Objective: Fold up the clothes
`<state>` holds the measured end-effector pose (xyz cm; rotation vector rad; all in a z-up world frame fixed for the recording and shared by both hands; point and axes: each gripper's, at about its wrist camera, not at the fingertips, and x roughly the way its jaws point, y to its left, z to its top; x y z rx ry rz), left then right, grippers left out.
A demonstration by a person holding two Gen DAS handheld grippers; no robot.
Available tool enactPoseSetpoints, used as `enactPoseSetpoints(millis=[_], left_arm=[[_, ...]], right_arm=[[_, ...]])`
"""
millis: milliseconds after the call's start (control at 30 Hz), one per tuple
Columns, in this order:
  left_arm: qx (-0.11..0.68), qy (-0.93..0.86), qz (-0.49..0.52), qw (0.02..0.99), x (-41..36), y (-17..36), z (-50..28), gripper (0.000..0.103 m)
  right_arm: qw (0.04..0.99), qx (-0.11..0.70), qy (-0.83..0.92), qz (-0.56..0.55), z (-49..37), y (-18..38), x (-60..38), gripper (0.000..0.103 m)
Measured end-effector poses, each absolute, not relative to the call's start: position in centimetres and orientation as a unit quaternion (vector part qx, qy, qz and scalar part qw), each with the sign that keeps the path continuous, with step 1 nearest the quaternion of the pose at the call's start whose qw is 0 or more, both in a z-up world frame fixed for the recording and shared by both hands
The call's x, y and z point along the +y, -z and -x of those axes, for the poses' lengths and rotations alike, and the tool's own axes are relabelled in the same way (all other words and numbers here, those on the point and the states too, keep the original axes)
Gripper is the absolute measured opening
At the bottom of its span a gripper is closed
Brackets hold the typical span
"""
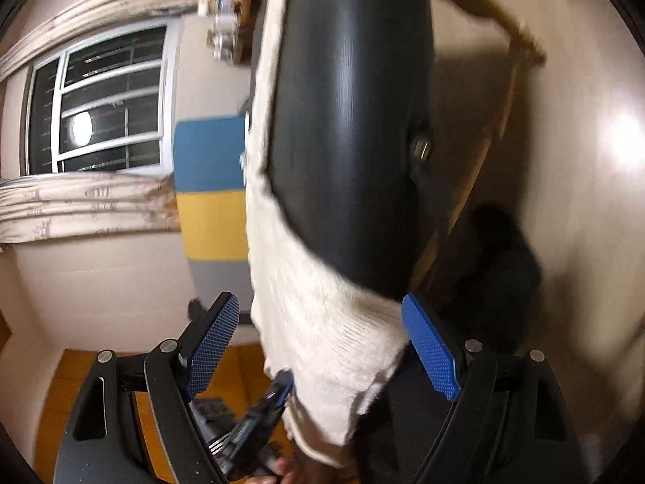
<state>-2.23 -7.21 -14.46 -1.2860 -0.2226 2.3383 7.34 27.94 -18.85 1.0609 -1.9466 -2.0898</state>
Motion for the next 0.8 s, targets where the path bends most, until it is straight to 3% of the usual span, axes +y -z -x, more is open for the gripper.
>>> enactPoseSetpoints(millis=[167, 300, 433, 533, 600, 633, 800], left_arm=[[-0.044, -0.841, 0.485, 0.235, -6.2, 15.4, 3.2, 0.027], [-0.043, -0.847, 0.476, 0.233, -6.3, 16.6, 1.8, 0.027], [-0.070, -0.848, 0.470, 0.236, -7.5, 16.7, 1.4, 0.027], [-0.090, -0.846, 0.469, 0.237, -8.8, 16.7, 1.3, 0.022], [-0.114, -0.844, 0.468, 0.234, -10.0, 16.4, 1.3, 0.020], [-0.118, -0.850, 0.462, 0.225, -10.7, 15.9, 1.3, 0.027], [-0.113, -0.882, 0.432, 0.148, -15.6, 13.8, 3.3, 0.028]], right_arm=[[0.078, -0.472, 0.775, -0.413, -3.9, 13.1, 26.3, 0.086], [0.146, -0.217, 0.845, -0.467, 1.5, 9.0, 17.3, 0.086], [0.160, 0.001, 0.869, -0.468, 3.5, 9.2, 9.8, 0.086], [0.142, 0.069, 0.850, -0.502, 3.7, 12.1, 9.6, 0.086], [0.154, 0.057, 0.853, -0.495, 4.4, 11.7, 9.8, 0.086], [0.162, 0.056, 0.853, -0.493, 5.0, 11.1, 9.6, 0.086], [0.201, 0.050, 0.852, -0.481, 7.6, 8.6, 8.2, 0.086]])
